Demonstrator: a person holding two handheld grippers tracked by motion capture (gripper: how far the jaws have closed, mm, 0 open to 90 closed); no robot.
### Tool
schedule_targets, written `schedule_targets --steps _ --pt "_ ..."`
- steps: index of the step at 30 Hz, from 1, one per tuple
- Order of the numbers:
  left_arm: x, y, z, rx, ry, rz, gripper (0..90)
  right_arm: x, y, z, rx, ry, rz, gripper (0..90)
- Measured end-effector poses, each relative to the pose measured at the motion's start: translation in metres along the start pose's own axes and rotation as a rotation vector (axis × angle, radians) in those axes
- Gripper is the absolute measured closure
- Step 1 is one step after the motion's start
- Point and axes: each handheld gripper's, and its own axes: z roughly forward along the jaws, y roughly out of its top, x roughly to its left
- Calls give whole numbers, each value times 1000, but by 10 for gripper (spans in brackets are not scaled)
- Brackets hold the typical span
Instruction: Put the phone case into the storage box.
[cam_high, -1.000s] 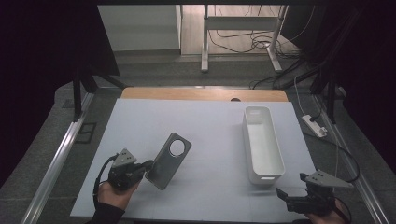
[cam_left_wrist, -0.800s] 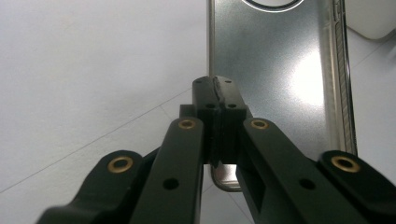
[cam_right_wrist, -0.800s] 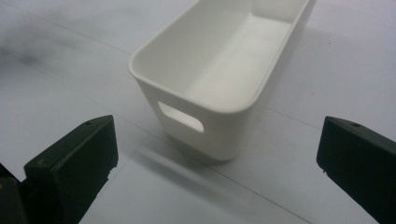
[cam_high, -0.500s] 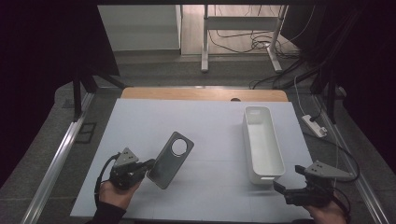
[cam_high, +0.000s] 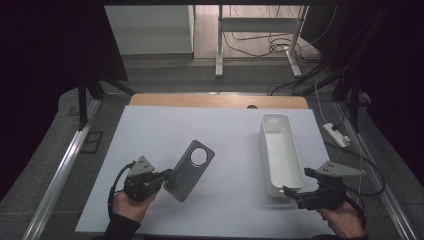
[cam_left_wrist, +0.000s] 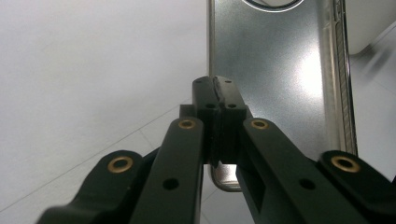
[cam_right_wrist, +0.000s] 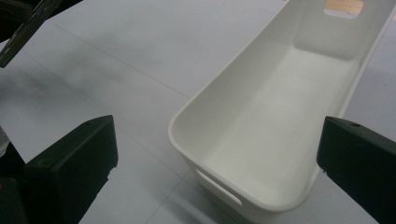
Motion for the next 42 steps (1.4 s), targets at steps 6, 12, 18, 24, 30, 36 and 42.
schedule_targets --steps 6,12,18,24,30,36,42 --pt "-2 6 3 -3 -6 7 893 -2 7 11 3 48 -10 0" --pt "-4 10 5 -6 -6 14 894 0 17 24 0 93 -14 0" --pt "-5 12 6 -13 -9 16 894 6 24 33 2 119 -12 0" --pt "-6 15 8 -19 -17 15 894 11 28 42 14 143 0 0" --pt "-10 21 12 -22 -31 23 893 18 33 53 24 173 14 0" --pt "-13 25 18 -18 -40 33 894 25 36 65 45 185 10 0" --pt "-15 28 22 -19 -46 38 894 33 38 76 59 208 9 0"
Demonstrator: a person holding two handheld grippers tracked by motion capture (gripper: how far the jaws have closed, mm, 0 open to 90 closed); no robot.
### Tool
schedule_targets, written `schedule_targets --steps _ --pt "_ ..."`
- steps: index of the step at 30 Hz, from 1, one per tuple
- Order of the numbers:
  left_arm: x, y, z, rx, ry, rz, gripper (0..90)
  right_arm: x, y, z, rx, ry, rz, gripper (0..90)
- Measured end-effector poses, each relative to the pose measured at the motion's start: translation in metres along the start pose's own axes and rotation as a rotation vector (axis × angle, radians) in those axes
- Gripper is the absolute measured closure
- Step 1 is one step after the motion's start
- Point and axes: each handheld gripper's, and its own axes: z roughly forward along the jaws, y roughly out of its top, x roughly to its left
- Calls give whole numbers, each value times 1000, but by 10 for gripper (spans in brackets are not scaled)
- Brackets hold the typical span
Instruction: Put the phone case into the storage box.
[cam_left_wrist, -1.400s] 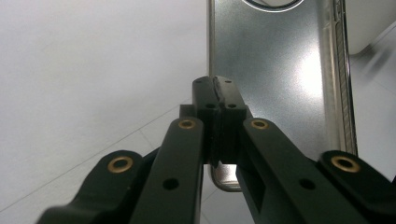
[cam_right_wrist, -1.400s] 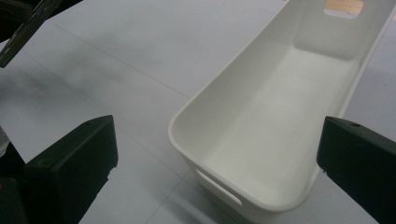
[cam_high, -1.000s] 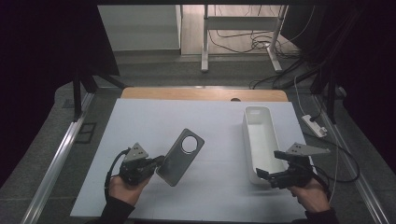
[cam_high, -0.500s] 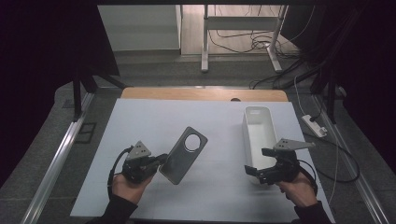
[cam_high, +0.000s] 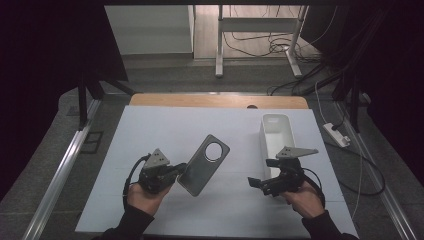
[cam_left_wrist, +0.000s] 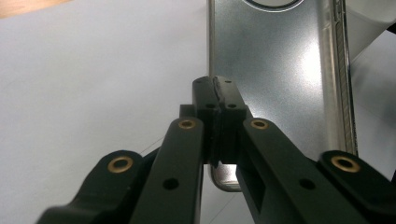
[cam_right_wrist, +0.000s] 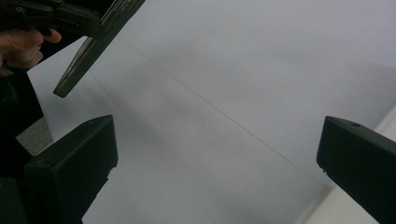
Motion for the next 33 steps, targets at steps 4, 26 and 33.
schedule_targets --steps 4,26,33 --pt "-1 1 3 2 -3 0 893 2 3 6 -1 13 8 0" --pt "-12 10 18 3 -15 22 894 12 12 32 15 87 35 0" --pt "-16 9 23 7 -4 30 894 19 16 41 35 108 44 0"
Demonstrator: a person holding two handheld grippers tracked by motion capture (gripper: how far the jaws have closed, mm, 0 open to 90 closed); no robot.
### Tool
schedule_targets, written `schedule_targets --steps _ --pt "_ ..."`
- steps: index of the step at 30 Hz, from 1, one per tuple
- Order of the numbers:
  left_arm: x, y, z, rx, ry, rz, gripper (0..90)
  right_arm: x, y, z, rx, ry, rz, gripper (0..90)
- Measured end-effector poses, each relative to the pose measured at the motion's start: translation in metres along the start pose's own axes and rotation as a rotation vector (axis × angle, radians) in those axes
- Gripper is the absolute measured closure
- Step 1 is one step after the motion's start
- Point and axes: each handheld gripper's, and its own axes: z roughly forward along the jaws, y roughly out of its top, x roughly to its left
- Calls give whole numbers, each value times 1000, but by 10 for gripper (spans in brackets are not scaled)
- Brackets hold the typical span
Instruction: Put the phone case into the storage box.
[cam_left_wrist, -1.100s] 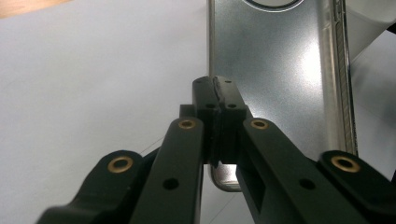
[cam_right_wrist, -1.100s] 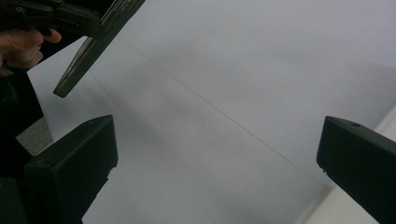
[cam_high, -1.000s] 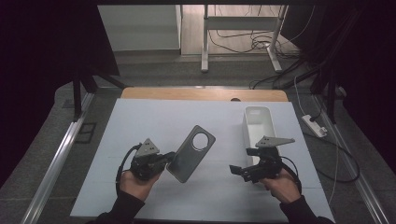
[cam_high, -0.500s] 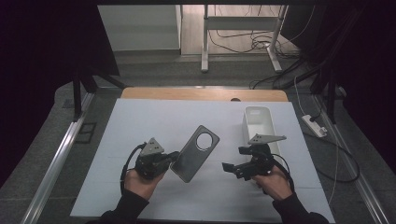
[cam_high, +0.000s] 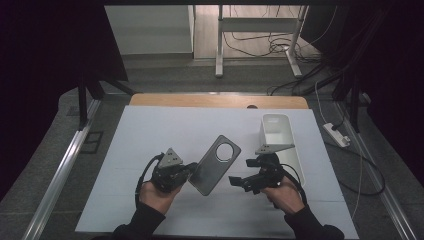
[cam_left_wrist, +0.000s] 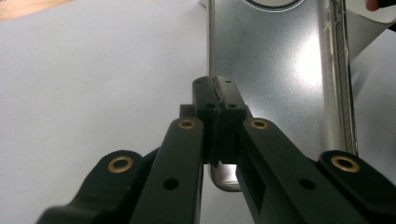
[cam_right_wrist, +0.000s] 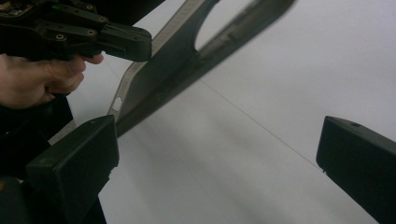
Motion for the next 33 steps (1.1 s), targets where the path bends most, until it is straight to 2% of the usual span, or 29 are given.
schedule_targets --steps 13,24,30,33 --pt "-5 0 3 4 0 6 894 7 5 18 47 21 16 0" --pt "-8 1 2 -1 -3 17 894 13 13 34 51 37 26 0" --pt "-8 2 1 -3 -1 20 894 11 16 38 37 75 70 0" --pt "-9 1 1 -4 1 23 893 13 17 39 33 78 73 70"
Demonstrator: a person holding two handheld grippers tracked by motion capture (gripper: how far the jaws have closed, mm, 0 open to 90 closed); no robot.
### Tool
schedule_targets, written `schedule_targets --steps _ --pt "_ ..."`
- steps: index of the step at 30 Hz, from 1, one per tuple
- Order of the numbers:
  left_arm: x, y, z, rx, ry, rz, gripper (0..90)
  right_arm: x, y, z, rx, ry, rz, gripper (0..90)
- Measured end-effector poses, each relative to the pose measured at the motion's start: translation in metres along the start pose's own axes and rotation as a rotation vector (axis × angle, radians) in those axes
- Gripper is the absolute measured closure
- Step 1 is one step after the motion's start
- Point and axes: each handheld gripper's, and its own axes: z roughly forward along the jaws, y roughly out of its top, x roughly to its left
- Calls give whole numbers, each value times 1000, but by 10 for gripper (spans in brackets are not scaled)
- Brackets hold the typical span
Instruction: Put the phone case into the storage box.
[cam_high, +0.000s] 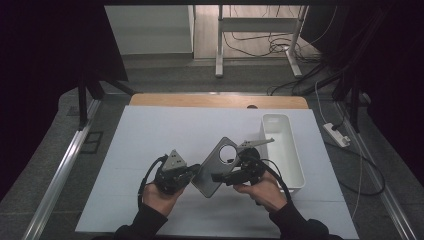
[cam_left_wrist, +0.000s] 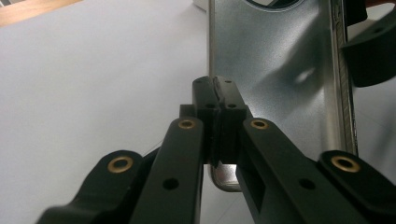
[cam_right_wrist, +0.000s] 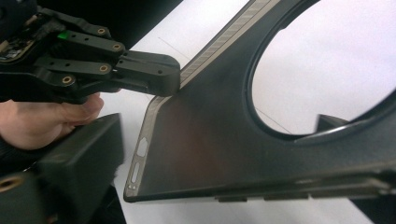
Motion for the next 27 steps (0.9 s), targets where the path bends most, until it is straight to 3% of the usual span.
schedule_targets --steps 7,13,18,27 --pt "-2 0 -2 -9 0 8 894 -4 1 1 -6 37 33 410" --pt "-4 -1 -3 -18 -4 10 893 -6 2 0 -24 80 44 585" --pt "-5 -2 -4 -36 -6 20 893 -8 1 0 -29 129 73 702" --pt "-6 -4 -6 -47 -22 40 888 -15 -2 -1 -46 214 176 800"
